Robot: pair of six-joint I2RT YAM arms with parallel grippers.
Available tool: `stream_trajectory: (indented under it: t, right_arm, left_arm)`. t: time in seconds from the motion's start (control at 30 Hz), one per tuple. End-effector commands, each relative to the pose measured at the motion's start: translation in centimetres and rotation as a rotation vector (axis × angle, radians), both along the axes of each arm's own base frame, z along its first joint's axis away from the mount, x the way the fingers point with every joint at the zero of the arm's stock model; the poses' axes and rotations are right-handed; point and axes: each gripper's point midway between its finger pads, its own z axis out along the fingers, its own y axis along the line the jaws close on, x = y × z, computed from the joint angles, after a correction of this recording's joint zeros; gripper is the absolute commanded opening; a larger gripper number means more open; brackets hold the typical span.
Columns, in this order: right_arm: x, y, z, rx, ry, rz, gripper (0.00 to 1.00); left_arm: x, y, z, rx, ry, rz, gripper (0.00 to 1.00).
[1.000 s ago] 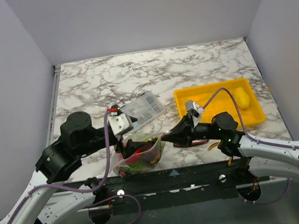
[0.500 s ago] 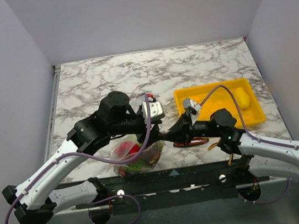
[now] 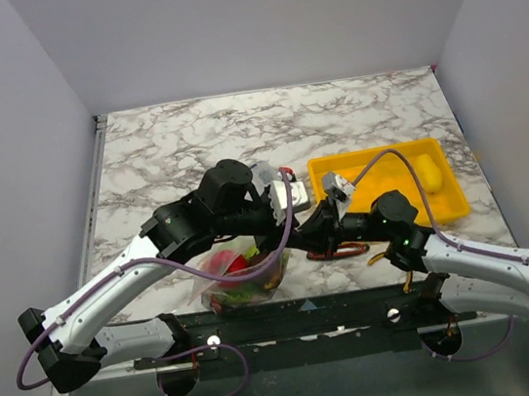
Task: Place the food in the zip-top bag and seal the zipper
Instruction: Zip the zipper food storage bag at the center of the board, then unzip the zipper food storage bag at the center of the board.
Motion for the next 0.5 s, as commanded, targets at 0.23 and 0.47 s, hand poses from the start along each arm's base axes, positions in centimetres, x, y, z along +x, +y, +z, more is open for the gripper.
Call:
stream_trajectory:
  t: [0.23, 0.47]
  right_arm:
    - [0.2, -0.5, 3.7, 0.087, -0.004, -0.033, 0.0]
    - [0.5, -1.4, 4.3, 0.17, 0.03, -0.087, 0.0]
  left_arm:
    - [0.9, 0.1, 1.1, -0.006, -0.073, 0.044, 0.0]
    - [0.8, 1.2, 1.7, -0.01, -0.081, 0.082, 0.0]
